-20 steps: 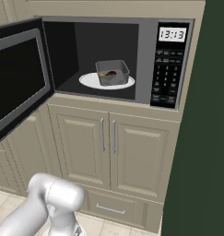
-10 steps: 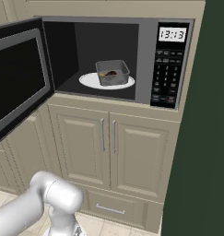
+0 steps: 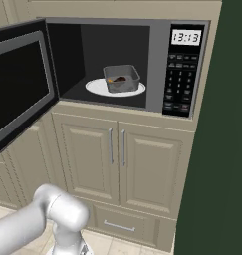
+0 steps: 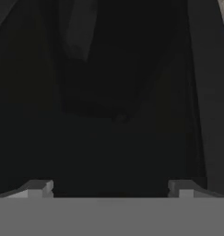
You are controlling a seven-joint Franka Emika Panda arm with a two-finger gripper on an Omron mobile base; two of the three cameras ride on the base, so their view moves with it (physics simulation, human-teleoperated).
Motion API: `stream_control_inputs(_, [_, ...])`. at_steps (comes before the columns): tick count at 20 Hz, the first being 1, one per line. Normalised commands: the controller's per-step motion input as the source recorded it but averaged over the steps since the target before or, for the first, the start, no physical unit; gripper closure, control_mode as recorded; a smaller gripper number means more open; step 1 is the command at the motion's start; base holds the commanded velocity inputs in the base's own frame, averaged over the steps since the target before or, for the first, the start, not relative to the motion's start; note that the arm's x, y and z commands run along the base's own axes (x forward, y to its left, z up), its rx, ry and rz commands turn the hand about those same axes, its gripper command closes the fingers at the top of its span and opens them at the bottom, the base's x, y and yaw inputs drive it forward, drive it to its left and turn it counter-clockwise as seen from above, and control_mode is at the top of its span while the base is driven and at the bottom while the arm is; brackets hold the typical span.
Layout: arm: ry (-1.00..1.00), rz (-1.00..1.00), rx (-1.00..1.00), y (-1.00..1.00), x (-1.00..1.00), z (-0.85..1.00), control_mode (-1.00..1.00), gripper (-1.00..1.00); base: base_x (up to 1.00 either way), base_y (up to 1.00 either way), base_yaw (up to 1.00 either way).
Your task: Place the tupperware containing the shrimp and sweet potato meal in the microwave. Close the microwave door and press the start button to reheat the meal.
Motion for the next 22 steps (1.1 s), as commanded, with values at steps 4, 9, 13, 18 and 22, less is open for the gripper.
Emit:
stream_control_inputs(4, [0.0,-0.21,0.04,-1.0,-0.08,0.0,-1.0,-1.0,0.0,0.0,0.0])
stream_control_inputs(9, [0.0,-0.17,0.05,-1.0,-0.16,0.0,-1.0,-1.0,0.0,0.0,0.0])
stream_control_inputs(13, [-0.01,-0.11,0.06,-1.0,-0.16,0.0,-1.0,-1.0,0.0,0.0,0.0])
stream_control_inputs(18, [0.0,-0.01,0.08,-1.0,0.04,0.0,-1.0,-1.0,0.0,0.0,0.0])
stream_control_inputs(22, [0.0,0.02,0.08,-0.92,0.29,0.0,-1.0,-1.0,0.0,0.0,0.0])
